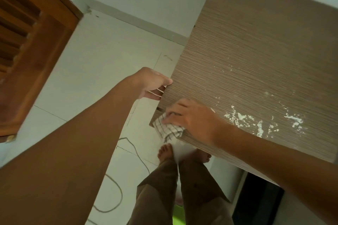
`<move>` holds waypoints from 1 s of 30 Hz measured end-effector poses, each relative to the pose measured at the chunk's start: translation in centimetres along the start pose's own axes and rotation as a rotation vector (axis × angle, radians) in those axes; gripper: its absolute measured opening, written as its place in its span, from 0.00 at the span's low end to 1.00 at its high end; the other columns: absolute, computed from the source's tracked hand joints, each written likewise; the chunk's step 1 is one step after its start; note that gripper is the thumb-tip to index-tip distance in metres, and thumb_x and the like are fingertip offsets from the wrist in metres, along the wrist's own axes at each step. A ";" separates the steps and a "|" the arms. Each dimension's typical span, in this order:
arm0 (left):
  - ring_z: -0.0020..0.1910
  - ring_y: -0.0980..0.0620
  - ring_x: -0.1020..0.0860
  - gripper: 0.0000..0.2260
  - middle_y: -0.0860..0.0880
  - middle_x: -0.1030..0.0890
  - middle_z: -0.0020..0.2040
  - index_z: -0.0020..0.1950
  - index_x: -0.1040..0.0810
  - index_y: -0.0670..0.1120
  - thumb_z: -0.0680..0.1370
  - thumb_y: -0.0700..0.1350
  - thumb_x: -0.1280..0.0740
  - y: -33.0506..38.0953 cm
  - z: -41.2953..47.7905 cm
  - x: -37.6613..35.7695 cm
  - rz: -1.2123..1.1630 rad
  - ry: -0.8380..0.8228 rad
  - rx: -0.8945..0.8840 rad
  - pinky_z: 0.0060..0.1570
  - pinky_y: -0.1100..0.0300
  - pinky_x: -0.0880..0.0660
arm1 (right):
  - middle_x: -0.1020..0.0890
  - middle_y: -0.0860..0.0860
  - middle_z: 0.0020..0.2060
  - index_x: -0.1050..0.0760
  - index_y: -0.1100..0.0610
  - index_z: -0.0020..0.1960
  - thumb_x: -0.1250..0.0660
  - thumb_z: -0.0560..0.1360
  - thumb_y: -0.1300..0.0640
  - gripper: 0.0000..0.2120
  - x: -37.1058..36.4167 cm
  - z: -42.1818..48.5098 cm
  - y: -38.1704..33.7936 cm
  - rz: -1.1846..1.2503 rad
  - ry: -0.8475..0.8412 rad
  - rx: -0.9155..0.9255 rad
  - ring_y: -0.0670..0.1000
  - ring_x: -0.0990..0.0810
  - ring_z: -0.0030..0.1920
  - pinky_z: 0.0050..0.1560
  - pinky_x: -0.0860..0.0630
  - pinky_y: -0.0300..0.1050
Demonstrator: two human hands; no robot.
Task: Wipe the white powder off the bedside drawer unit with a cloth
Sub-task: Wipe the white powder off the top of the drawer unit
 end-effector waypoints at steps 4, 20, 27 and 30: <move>0.41 0.51 0.16 0.07 0.44 0.16 0.47 0.54 0.19 0.41 0.78 0.42 0.31 0.4 -0.1 0.1 0.021 0.041 -0.018 0.36 0.62 0.21 | 0.21 0.46 0.59 0.24 0.46 0.62 0.25 0.64 0.55 0.26 -0.5 -4.9 0.0 -0.027 -0.061 0.084 0.49 0.24 0.56 0.52 0.24 0.45; 0.72 0.45 0.33 0.27 0.44 0.34 0.75 0.78 0.40 0.50 0.80 0.42 0.35 9.2 0.6 -3.5 0.601 0.252 -0.353 0.68 0.57 0.37 | 0.22 0.51 0.57 0.24 0.52 0.62 0.27 0.69 0.59 0.22 9.3 -11.3 10.9 0.095 0.487 -0.331 0.46 0.31 0.57 0.52 0.31 0.38; 0.69 0.45 0.29 0.28 0.46 0.32 0.74 0.76 0.36 0.50 0.78 0.44 0.31 10.0 1.3 -3.0 0.669 0.253 -0.252 0.63 0.59 0.33 | 0.22 0.49 0.54 0.23 0.51 0.58 0.35 0.74 0.64 0.16 14.5 -6.3 21.2 0.092 0.573 -0.608 0.51 0.27 0.55 0.52 0.33 0.44; 0.68 0.44 0.28 0.28 0.45 0.31 0.74 0.76 0.36 0.50 0.78 0.44 0.32 10.1 1.4 -3.2 0.700 0.248 -0.231 0.63 0.57 0.32 | 0.23 0.47 0.47 0.21 0.50 0.52 0.35 0.73 0.64 0.12 14.1 -5.0 24.8 0.063 0.519 -0.756 0.52 0.25 0.52 0.45 0.34 0.43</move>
Point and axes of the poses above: each hand's wrist, its own z-axis towards the middle knuckle, its own x-axis out of the back of the hand, y = z × x, the point moved 8 cm from there along z, towards the middle knuckle
